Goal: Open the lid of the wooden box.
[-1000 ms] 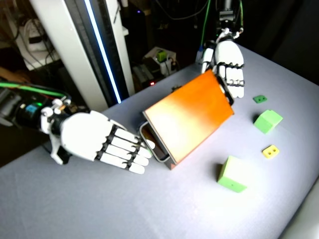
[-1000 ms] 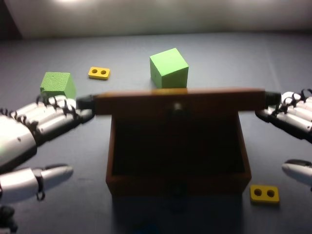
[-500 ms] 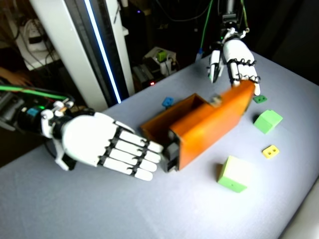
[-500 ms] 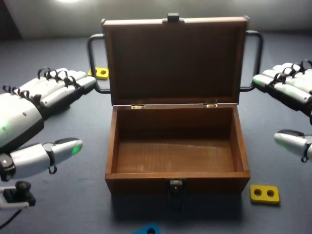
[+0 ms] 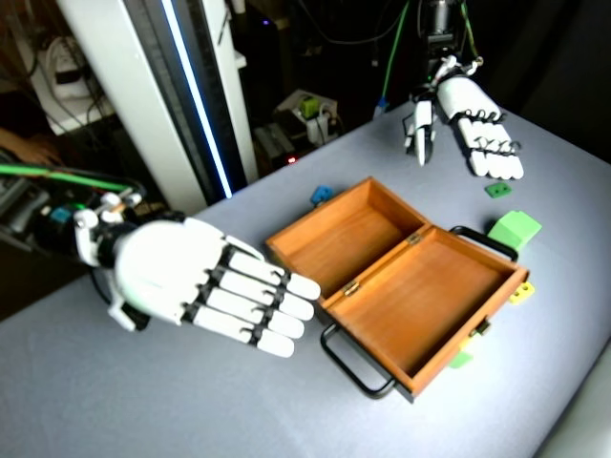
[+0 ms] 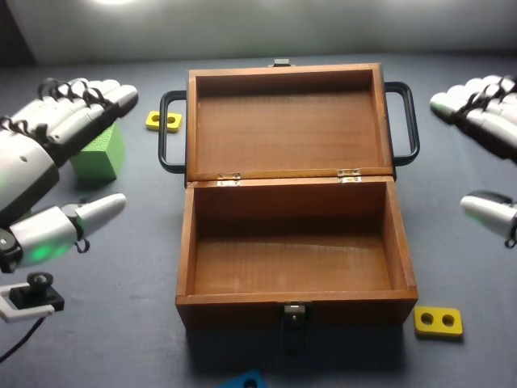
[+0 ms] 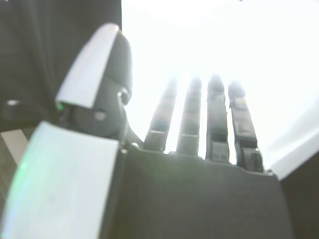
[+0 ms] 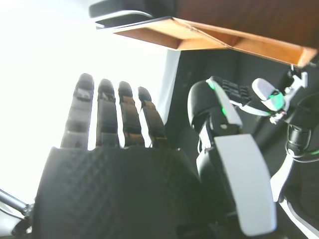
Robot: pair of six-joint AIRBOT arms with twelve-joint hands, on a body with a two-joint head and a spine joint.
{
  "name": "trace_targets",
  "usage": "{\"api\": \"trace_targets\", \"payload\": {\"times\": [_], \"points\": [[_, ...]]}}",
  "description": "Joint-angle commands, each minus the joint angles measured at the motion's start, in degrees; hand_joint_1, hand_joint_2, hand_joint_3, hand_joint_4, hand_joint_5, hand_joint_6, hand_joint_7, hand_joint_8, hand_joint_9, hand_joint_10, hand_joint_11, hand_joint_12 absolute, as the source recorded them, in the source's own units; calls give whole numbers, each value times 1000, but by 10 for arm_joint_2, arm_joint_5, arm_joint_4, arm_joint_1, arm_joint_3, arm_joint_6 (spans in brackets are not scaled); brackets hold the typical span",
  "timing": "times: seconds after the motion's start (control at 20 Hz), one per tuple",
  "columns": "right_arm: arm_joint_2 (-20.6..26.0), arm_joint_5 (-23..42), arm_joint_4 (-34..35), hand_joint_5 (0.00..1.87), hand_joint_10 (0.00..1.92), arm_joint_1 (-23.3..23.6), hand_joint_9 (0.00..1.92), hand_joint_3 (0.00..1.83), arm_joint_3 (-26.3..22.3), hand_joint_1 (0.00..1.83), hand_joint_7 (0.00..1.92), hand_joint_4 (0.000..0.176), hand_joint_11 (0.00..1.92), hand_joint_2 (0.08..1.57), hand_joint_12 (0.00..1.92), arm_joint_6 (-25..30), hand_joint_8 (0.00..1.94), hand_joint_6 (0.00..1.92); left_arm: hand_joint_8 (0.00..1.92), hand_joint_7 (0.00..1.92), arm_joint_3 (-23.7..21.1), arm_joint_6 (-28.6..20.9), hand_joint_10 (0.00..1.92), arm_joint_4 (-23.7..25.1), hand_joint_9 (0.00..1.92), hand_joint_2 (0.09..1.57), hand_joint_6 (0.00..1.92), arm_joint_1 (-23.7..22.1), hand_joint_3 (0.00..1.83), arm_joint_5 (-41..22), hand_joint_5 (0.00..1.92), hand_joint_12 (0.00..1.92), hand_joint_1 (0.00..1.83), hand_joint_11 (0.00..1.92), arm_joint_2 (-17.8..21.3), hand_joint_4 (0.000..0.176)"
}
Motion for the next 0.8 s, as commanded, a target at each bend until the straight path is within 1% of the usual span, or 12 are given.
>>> {"api": "trace_targets", "payload": {"times": [0.0,0.05,0.1,0.15,0.2,0.25,0.3,0.35,0.5,0.6,0.65,0.75], "points": [[8,92,1,0,0,3,0,0,-2,281,0,24,0,1472,0,-2,0,0,0,0,2,1,0,-9,0,1387,0,-3,0,-84,0,0,488,0,-2,21],[15,103,2,0,0,2,0,0,-6,187,0,65,0,1440,0,-5,0,0,0,0,2,2,0,-14,0,1402,0,-3,4,-93,0,0,428,0,-1,30],[20,113,2,0,0,0,0,0,-10,165,0,80,0,1422,0,-8,0,0,0,0,2,4,0,-20,0,1402,0,-3,2,-102,0,0,444,0,-1,22],[27,124,3,0,0,-2,0,0,-14,199,0,38,0,1436,0,-10,0,0,0,0,2,4,0,-28,0,1403,0,-2,3,-116,0,0,373,0,0,38],[32,132,3,0,0,-3,0,0,-16,229,0,27,0,1438,0,-10,0,0,0,0,1,4,0,-34,0,1407,0,-1,4,-127,0,0,346,0,0,54],[35,141,3,0,0,-4,0,0,-18,300,0,28,0,1443,0,-11,0,0,0,0,1,4,0,-37,0,1403,0,-1,1,-138,0,0,357,0,1,81],[39,148,3,0,0,-5,0,0,-21,300,0,28,0,1443,0,-14,0,0,0,0,1,4,0,-39,0,1403,0,-1,1,-145,0,0,357,0,3,81],[42,159,3,0,0,-6,0,0,-24,285,0,55,0,1425,0,-17,0,0,0,0,0,4,0,-40,0,1395,0,-1,0,-153,0,0,377,0,4,117],[50,182,5,0,0,-9,0,0,-28,201,0,38,0,1422,0,-20,0,0,0,0,-2,4,0,-41,0,1417,0,-1,7,-166,0,0,307,0,8,126],[55,196,6,0,0,-11,0,2,-30,252,0,50,0,1432,0,-21,0,0,0,0,-3,4,0,-41,0,1422,0,-1,8,-173,0,0,238,0,10,131],[58,205,7,0,0,-13,0,2,-31,227,0,54,0,1433,0,-21,0,0,0,0,-3,4,0,-41,0,1438,0,-1,12,-180,0,0,165,0,11,110],[71,237,9,0,0,-22,0,6,-42,147,0,19,0,1441,0,-25,0,0,0,0,-6,4,0,-42,0,1445,0,-1,10,-203,0,0,109,0,16,118]]}}
